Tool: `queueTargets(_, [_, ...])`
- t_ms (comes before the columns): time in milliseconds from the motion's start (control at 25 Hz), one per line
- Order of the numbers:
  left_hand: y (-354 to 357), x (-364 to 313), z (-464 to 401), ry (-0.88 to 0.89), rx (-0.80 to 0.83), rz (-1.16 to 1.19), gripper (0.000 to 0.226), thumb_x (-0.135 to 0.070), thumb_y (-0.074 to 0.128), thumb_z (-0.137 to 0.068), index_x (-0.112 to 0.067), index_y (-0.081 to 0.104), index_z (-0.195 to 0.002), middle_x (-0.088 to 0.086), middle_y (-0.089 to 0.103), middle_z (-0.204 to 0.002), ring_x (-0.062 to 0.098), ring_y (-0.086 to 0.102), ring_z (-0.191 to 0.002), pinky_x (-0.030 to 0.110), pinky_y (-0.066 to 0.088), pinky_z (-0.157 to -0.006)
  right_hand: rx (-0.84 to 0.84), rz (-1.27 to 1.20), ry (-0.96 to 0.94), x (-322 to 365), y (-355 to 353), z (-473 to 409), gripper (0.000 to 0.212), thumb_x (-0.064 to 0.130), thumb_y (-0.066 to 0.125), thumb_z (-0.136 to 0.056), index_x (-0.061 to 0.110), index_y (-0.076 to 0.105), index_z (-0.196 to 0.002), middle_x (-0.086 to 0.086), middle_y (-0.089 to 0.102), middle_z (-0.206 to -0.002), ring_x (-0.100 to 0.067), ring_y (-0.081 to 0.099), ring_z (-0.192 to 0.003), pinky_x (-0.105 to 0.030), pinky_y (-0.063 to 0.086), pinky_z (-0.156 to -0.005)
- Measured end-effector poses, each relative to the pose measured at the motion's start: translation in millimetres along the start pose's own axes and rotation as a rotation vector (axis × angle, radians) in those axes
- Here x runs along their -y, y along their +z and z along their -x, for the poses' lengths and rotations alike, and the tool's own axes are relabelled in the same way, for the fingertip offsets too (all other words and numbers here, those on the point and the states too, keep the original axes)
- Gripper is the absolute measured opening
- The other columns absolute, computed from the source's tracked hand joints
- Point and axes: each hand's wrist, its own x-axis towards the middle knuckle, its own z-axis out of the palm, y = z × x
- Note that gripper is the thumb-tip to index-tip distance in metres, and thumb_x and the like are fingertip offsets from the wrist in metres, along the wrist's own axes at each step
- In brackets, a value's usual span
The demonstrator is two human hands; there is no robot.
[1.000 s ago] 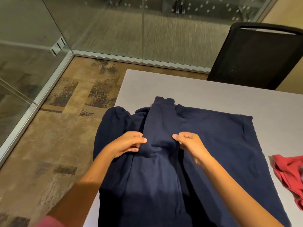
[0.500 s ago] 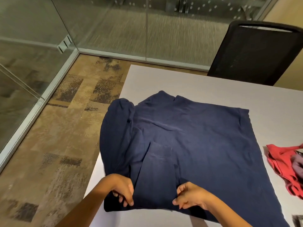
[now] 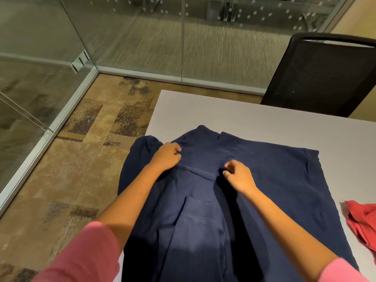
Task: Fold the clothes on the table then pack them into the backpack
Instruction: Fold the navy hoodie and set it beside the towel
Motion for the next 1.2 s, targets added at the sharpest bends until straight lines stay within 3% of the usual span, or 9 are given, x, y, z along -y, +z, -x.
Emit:
queueTargets(160, [5,1,-59,-0.052,-0.023,-0.25,0.044,-0.022,0.046,-0.097,-0.008,0.041,-0.138,0.018,0.038,-0.139,0.04,0.04,-0.123,0.048,0.04,-0.099,-0.129,0.254,-0.109,24,-9,-63,0.051,0.026,0.06,-0.088,0.013,0.045,-0.135,-0.013,0.042,-0.138,-0.038,0.039,-0.124,-0.044,0.036,-0.098])
queueTargets(320, [11,12,-87,-0.089,0.056,-0.363,0.044,-0.018,0.04,-0.1,-0.011,0.033,-0.143,0.017,0.037,-0.142,0.04,0.04,-0.126,0.052,0.036,-0.1,-0.04,0.229,-0.136,37,-8,-106,0.071,0.035,0.061,-0.089,0.016,0.026,-0.147,-0.009,0.034,-0.149,-0.034,0.024,-0.14,-0.05,0.029,-0.106])
queueTargets(440, [19,20,-94,-0.123,0.075,-0.356,0.028,-0.023,0.043,-0.099,-0.01,0.05,-0.123,0.013,0.051,-0.128,0.036,0.047,-0.117,0.048,0.038,-0.095,-0.062,0.021,-0.008,46,-1,-119,0.072,0.043,0.06,-0.088,0.015,0.029,-0.146,-0.012,0.05,-0.137,-0.035,0.04,-0.13,-0.047,0.033,-0.103])
queueTargets(560, [21,16,-90,-0.133,0.093,-0.249,0.018,-0.03,0.053,-0.092,-0.015,0.056,-0.083,0.005,0.061,-0.095,0.029,0.055,-0.097,0.038,0.035,-0.08,-0.015,0.129,0.048,55,4,-115,0.065,0.052,0.059,-0.086,0.021,0.039,-0.139,-0.008,0.058,-0.124,-0.034,0.038,-0.127,-0.044,0.03,-0.099])
queueTargets(720, [6,1,-61,0.029,-0.003,0.092,0.019,-0.028,0.057,-0.081,-0.017,0.051,-0.067,-0.001,0.055,-0.075,0.018,0.051,-0.075,0.032,0.036,-0.068,0.01,0.219,-0.009,62,-3,-101,0.029,0.045,0.058,-0.088,0.035,0.063,-0.114,0.003,0.066,-0.113,-0.03,0.042,-0.122,-0.041,0.031,-0.096])
queueTargets(800, [0,-1,-38,0.115,0.133,0.238,0.002,-0.02,0.06,-0.082,-0.018,0.06,-0.081,-0.002,0.062,-0.086,0.015,0.056,-0.08,0.026,0.042,-0.072,0.02,0.135,-0.006,58,-9,-88,0.019,0.034,0.055,-0.088,0.037,0.066,-0.104,0.006,0.068,-0.107,-0.029,0.045,-0.119,-0.038,0.034,-0.094])
queueTargets(920, [8,0,-4,0.22,0.416,0.117,0.01,-0.012,0.061,-0.08,-0.019,0.054,-0.08,-0.006,0.056,-0.076,0.007,0.048,-0.068,0.021,0.038,-0.067,-0.06,-0.062,-0.012,43,-10,-63,0.019,0.025,0.052,-0.089,0.034,0.066,-0.098,0.005,0.067,-0.105,-0.026,0.053,-0.112,-0.035,0.037,-0.088])
queueTargets(1040, [25,0,26,0.353,0.527,-0.115,0.012,-0.01,0.059,-0.076,-0.02,0.058,-0.082,-0.01,0.053,-0.071,0.005,0.044,-0.064,0.02,0.034,-0.064,-0.149,0.003,-0.093,28,-5,-26,0.03,0.04,0.052,-0.092,0.025,0.058,-0.117,0.001,0.054,-0.123,-0.025,0.047,-0.118,-0.041,0.035,-0.094])
queueTargets(1200, [46,2,54,0.405,0.57,-0.379,0.02,-0.011,0.054,-0.079,-0.024,0.067,-0.085,-0.012,0.066,-0.089,0.01,0.052,-0.089,0.031,0.03,-0.092,-0.004,0.119,-0.233,20,2,11,0.063,0.066,0.036,-0.088,0.026,0.047,-0.135,0.003,0.052,-0.133,-0.021,0.04,-0.128,-0.041,0.027,-0.101])
